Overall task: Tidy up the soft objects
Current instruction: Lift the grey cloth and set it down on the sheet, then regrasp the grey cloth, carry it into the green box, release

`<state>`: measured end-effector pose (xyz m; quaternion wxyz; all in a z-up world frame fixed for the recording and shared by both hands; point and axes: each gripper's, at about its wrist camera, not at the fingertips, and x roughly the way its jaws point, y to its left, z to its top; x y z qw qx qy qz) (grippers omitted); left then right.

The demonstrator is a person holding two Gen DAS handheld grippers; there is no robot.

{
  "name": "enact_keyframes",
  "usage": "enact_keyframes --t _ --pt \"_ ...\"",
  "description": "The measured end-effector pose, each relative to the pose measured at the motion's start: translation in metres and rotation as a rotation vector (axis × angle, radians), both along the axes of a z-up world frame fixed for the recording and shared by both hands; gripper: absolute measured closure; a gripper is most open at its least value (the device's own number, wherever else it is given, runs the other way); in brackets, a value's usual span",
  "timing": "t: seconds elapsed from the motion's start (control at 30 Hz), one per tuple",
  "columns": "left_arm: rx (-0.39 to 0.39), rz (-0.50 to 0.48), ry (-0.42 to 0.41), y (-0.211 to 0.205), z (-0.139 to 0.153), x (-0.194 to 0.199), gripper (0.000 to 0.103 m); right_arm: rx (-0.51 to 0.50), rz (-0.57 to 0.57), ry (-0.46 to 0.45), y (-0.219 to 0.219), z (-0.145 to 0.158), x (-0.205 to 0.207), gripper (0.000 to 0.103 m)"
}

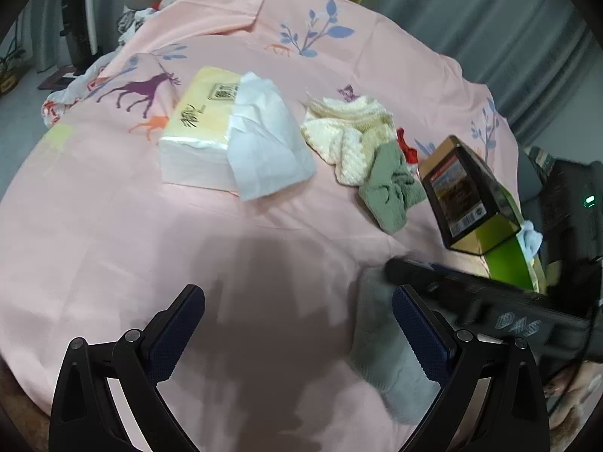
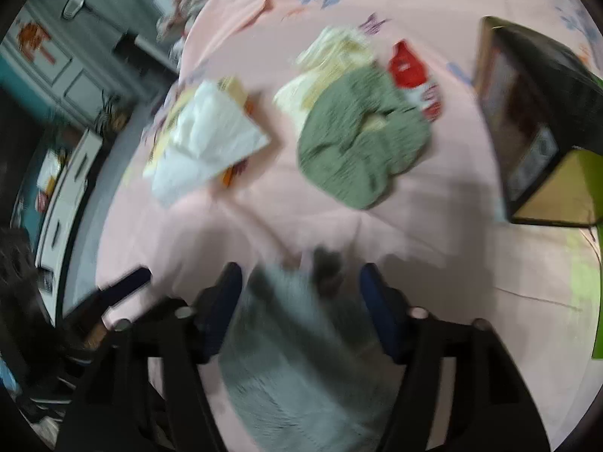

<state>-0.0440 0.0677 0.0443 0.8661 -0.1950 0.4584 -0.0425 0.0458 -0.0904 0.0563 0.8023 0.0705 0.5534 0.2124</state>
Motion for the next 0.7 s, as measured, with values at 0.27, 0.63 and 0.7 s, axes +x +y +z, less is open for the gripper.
enact_keyframes --t 0.27,0.63,0.7 --pt "-0.020 -0.087 0.009 -0.018 -0.007 0.004 0.003 0.054 -0.141 -0.002 -0.057 0.033 -0.039 0.018" --pt "-0.068 -0.302 0.055 -0.067 -0.018 -0.001 0.017 0.308 -0.295 0.220 -0.091 -0.005 -0.078 0.015" --pt "-0.054 -0.338 0.050 -0.077 -0.020 -0.003 0.022 0.340 -0.306 0.247 -0.088 -0.010 -0.076 0.016"
